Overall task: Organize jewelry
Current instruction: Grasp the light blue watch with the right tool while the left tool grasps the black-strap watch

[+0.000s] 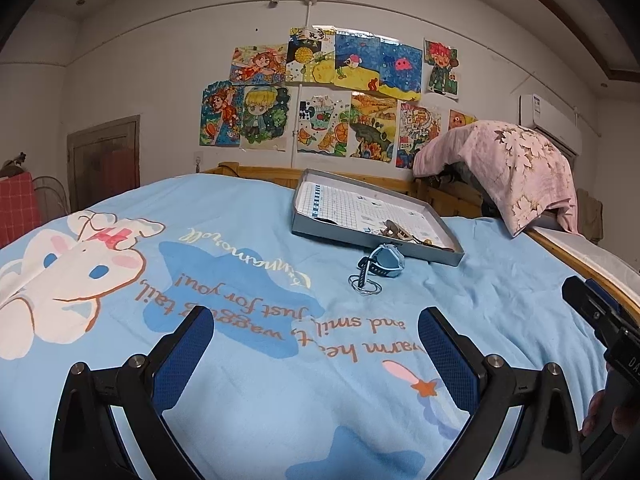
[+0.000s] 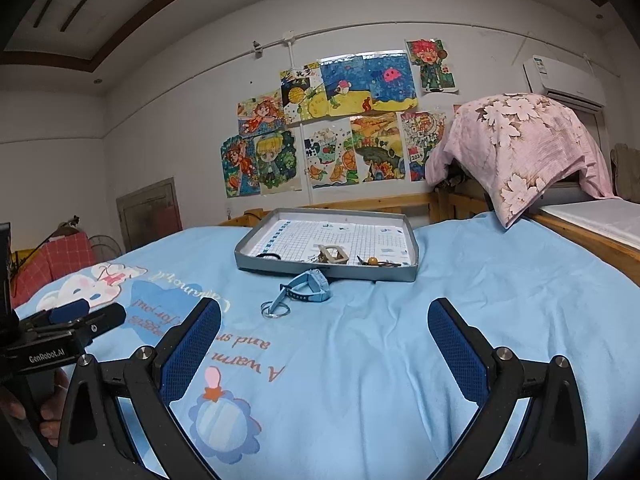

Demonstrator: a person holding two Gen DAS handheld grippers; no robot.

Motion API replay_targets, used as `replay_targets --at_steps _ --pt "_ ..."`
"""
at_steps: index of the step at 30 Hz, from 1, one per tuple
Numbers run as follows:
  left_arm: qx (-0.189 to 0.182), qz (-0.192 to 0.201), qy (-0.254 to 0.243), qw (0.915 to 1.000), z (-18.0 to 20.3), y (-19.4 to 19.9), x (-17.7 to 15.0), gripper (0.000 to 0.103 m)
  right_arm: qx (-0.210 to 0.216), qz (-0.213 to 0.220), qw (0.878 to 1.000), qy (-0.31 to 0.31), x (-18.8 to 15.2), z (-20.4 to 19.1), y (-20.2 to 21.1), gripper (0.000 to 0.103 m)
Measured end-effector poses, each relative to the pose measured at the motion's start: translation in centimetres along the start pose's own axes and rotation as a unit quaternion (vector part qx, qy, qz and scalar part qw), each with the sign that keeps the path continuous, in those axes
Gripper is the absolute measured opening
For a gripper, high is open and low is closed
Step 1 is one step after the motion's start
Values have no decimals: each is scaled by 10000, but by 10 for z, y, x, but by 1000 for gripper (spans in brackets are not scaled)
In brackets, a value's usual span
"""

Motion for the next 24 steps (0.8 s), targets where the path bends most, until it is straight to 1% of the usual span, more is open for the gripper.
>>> replay_targets --at_steps 5,8,11,15,19,21,23,24 --pt "65 -49 94 9999 0 -15 7 103 -22 20 9999 -112 9 3 -9 102" --pt "101 -142 209 9996 0 -29 10 103 165 -60 9998 -138 24 0 -22 102" --pt "102 -316 343 9989 0 -49 12 103 251 10 9997 -42 38 -1 -36 102" --pt "123 -427 453 9980 1 -75 13 103 229 12 9995 200 46 0 -63 102" --pt "87 -633 425 9971 4 -104 10 103 309 -42 9991 281 46 3 -98 102" --pt "15 -799 397 9960 7 -122 8 103 295 -99 9992 261 45 7 -113 102" --pt "-77 -923 381 9950 9 -135 6 103 289 -314 9990 165 37 11 -134 102" --pt "-188 -1001 365 9941 12 -144 5 103 257 -426 9987 115 33 13 -143 102"
Point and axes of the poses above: each gripper's, at about its wrist camera, not at the fingertips, and y roughly against the way its jaws point, z to its right, x to its top, the point moved 9 cm from there along -y, roughly the way its jaws point, and after that the axes turned 2 degrees about -y, right-handed, at the moved point
